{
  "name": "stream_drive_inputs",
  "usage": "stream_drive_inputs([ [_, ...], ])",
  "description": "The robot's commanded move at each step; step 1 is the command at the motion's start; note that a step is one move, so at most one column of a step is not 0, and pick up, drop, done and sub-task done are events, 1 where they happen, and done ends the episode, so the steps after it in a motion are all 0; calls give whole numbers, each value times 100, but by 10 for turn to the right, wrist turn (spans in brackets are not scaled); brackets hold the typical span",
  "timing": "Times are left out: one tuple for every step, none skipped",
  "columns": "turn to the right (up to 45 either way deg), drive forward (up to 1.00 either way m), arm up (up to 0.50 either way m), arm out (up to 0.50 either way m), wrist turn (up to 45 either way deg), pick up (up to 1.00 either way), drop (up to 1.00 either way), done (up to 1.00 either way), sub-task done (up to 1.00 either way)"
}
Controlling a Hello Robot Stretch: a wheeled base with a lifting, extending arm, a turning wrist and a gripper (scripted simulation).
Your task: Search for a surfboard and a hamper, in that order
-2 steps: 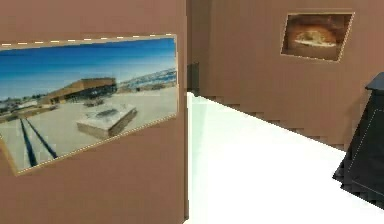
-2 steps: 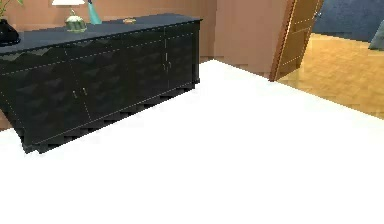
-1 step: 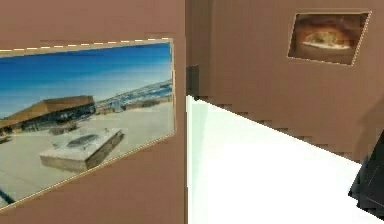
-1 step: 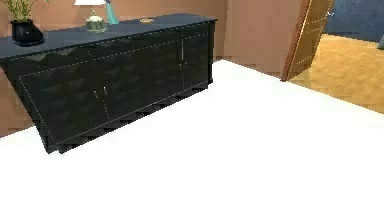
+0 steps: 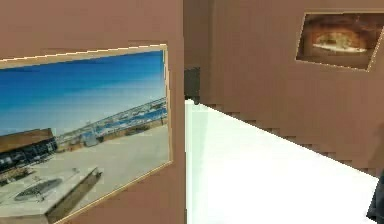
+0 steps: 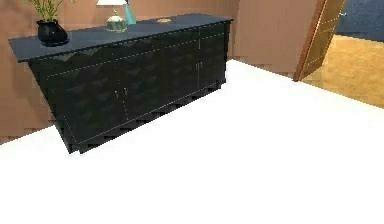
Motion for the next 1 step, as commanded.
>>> stream_drive_inputs([
  [270,0,0,0,0,0,0,0,0],
])
